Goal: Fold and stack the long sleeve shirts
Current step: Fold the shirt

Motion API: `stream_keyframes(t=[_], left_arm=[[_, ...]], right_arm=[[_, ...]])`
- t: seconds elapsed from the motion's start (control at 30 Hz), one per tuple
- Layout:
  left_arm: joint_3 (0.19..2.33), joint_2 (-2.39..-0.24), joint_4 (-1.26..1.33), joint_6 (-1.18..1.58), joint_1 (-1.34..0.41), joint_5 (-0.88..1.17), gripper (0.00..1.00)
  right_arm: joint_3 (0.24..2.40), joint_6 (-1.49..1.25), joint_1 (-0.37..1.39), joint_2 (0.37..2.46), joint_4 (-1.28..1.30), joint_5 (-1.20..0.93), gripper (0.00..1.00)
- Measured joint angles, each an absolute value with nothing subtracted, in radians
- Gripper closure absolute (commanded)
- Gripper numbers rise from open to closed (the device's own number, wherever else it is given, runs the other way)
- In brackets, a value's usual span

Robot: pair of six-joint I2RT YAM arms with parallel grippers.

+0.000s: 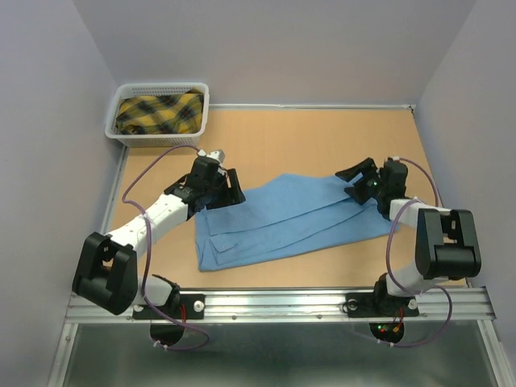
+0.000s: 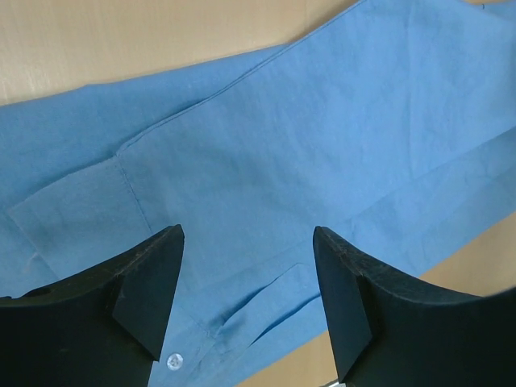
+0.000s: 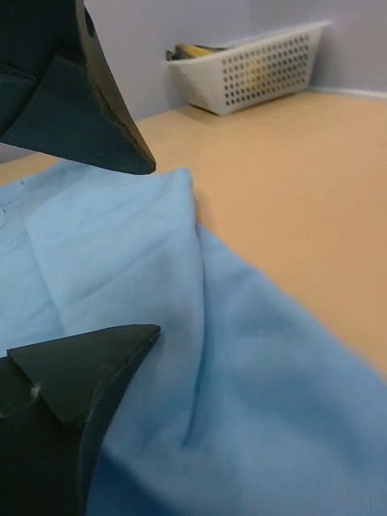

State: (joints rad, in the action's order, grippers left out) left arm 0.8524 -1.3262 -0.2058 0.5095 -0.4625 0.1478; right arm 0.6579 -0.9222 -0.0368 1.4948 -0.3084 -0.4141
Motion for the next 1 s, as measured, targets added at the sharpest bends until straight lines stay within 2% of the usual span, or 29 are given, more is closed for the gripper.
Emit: stream_keyframes(t=[0.17, 0.43, 0.6, 0.73, 1.0], left_arm=[[0.817, -1.325, -0.149, 0.527, -0.463, 0.132, 0.24], [0.799, -1.325, -0.103, 0.553, -0.454, 0.083, 0.24], [0.798, -1.325, -0.091, 0.564, -0.41, 0.026, 0.25], [0.801, -1.333, -0.068, 0.568, -0.377, 0.005, 0.26], [0.818, -1.458, -0.012, 0.594, -0.336, 0.004, 0.28]], right_arm=[[0.505, -0.988, -0.17, 1.559, -0.43, -0.429, 0.2], [0.45, -0.994, -0.294, 1.578, -0.554, -0.505, 0.22], [0.458, -0.942, -0.303, 1.5, -0.483, -0.532, 0.22], [0.546, -0.903, -0.304, 1.441, -0.413, -0.557, 0.22], [0.639, -0.933, -0.307, 1.544, -0.476, -0.579, 0.22]])
